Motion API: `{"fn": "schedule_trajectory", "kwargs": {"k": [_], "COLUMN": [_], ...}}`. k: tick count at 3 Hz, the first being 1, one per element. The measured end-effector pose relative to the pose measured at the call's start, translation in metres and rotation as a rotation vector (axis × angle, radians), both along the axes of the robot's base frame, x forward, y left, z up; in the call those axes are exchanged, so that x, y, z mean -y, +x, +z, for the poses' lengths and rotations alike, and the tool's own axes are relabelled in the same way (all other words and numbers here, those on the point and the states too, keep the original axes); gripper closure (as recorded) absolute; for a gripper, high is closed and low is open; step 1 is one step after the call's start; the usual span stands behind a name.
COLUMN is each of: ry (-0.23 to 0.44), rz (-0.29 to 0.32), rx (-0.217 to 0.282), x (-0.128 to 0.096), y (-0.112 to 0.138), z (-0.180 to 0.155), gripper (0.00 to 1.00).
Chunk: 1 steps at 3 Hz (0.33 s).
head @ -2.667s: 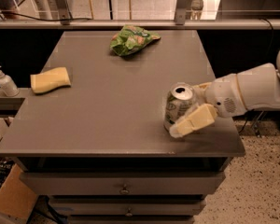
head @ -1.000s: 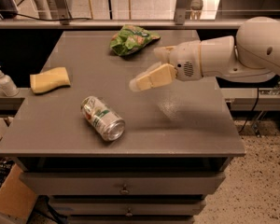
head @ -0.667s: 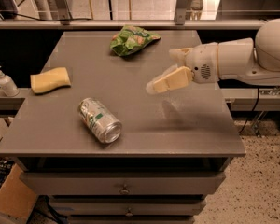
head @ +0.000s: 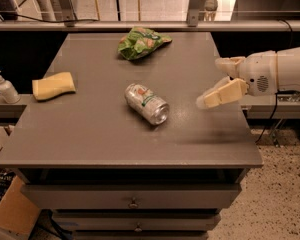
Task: Knock 7up can over
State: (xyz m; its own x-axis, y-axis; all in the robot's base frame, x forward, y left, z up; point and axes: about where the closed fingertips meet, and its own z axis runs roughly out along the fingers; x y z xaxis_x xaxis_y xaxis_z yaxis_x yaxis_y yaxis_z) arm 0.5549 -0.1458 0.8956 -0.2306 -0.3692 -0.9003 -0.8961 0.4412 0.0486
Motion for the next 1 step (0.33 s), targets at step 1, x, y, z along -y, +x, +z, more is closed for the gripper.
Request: {"fn": "schedule_trajectory", "kwargs": {"k": [1], "ry": [0.0], "rz": [0.0], "rx": [0.0], "x": [-0.0001], "y": [0.0], "z": [0.0], "gripper": [0.0]}}
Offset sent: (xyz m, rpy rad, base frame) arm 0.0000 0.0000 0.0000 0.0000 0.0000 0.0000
